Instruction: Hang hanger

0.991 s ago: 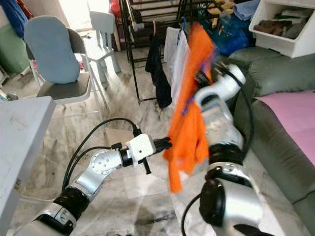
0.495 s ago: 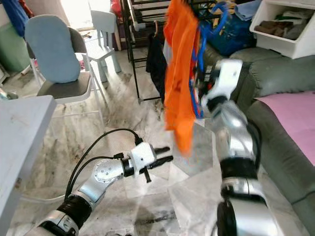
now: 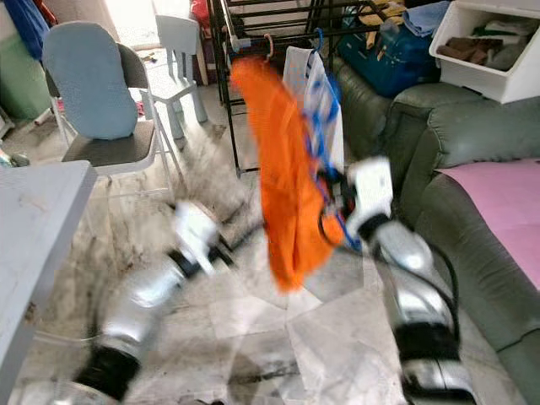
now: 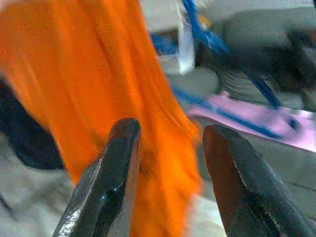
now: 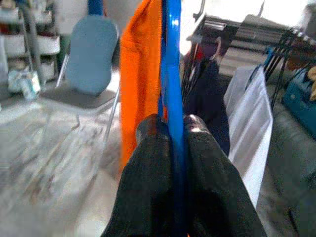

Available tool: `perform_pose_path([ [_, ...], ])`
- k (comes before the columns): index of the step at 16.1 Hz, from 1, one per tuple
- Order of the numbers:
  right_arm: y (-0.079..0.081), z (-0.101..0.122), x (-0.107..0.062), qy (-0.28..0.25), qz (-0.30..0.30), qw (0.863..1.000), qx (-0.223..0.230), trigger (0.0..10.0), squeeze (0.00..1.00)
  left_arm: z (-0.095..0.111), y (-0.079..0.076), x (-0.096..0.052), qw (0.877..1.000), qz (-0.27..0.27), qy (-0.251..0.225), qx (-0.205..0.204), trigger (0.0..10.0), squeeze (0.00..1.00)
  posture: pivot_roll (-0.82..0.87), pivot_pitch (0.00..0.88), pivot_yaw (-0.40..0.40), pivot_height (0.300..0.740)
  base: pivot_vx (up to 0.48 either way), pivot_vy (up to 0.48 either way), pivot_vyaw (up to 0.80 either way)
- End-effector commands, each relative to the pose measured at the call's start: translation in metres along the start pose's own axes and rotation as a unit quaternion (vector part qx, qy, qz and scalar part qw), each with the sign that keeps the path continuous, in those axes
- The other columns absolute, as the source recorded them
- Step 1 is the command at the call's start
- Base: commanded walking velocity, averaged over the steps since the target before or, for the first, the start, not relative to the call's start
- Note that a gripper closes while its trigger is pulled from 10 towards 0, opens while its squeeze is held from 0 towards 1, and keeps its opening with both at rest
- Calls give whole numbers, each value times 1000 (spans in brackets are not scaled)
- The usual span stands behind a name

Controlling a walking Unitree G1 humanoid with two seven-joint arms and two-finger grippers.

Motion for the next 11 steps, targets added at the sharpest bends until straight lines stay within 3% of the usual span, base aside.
perform_pose_path([
  [1,2,19,-1,-33,24,999,-16,10000,0,6,5,0,1000,-5,-5,27,10000,1000,-195,0,17,740,0,0,0],
  [2,3,15,-9,-23,46,999,-17,10000,0,4,7,-4,997,-28,4,76,10000,1000,-190,0,13,740,0,0,0],
  [4,5,8,-23,0,79,997,-20,10000,0,-5,12,-15,991,-51,32,118,10000,1000,-191,0,13,740,0,0,0],
  [6,8,-5,-41,43,123,991,-36,10000,0,-16,13,-28,974,-98,60,197,10000,1000,-196,0,19,740,0,0,0],
  [11,13,-28,-73,135,204,968,-53,10000,0,-29,22,-36,941,-158,89,287,10000,1000,-195,0,24,740,0,0,0],
])
Point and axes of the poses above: a point about 5 cm out from each wrist's last joint towards the gripper, its own x axis pointing out of the wrist towards the gripper, its own z axis along the axis of the wrist's last joint, y = z × x, the point moved 3 cm from there along x, pointing out of the wrist towards the gripper, and after that the axes turned 11 degrees about x, right-handed, at the moved point
